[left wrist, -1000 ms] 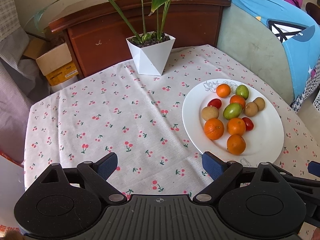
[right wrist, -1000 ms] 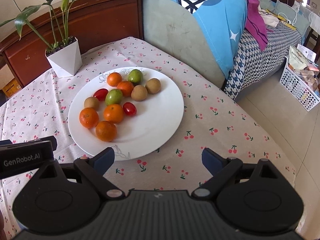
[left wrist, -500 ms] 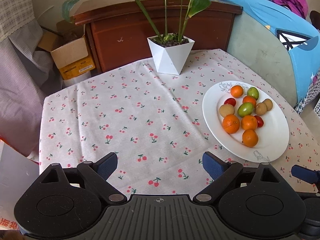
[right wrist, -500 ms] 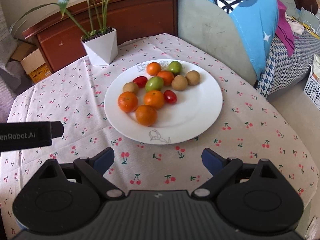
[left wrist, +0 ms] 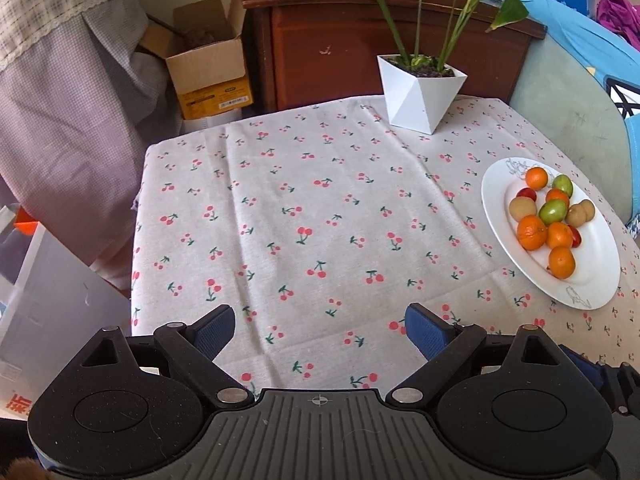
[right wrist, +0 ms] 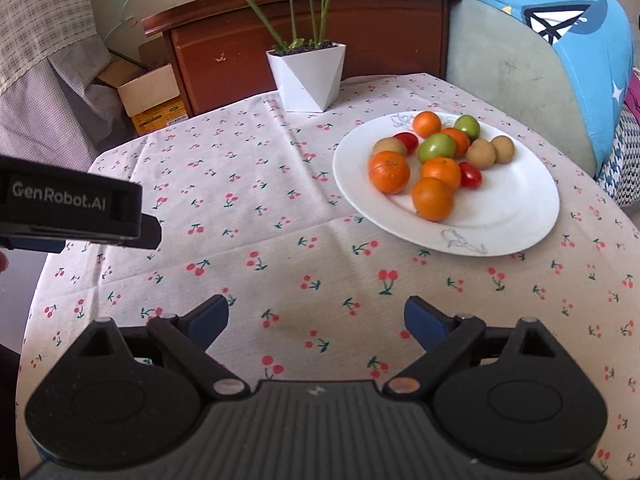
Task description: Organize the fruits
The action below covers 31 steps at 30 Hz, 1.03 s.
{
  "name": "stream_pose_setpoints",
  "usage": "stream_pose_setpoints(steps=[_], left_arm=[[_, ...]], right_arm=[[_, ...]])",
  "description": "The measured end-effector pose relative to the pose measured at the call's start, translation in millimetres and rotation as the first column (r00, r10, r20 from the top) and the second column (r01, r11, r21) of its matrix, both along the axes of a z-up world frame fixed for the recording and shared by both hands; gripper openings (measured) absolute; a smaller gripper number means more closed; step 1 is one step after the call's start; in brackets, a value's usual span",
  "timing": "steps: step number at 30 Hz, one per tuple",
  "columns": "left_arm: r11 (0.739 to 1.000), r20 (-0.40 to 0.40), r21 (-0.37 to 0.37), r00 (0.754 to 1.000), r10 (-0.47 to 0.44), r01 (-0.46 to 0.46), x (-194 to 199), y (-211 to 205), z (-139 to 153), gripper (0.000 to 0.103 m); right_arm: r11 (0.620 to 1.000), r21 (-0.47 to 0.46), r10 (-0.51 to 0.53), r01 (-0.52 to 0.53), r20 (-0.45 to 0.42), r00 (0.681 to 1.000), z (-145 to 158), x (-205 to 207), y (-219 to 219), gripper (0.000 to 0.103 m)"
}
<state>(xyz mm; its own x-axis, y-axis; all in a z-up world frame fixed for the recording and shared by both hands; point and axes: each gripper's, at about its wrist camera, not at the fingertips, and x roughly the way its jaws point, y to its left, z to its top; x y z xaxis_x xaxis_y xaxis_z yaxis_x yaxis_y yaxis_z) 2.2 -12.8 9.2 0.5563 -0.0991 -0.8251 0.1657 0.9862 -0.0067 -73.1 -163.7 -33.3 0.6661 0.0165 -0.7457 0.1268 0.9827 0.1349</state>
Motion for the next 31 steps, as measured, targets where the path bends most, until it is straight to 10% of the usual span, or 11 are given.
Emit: stream_pose_setpoints(steps=[31], left_arm=[[0.997,-0.037,0.008,0.997,0.075,-0.074,12.3,31.2,-24.8,0.093]], right_arm=[[0.994,-0.105,0.008,0.006,0.133,0.991,-20.5,8.9,39.8,0.102]])
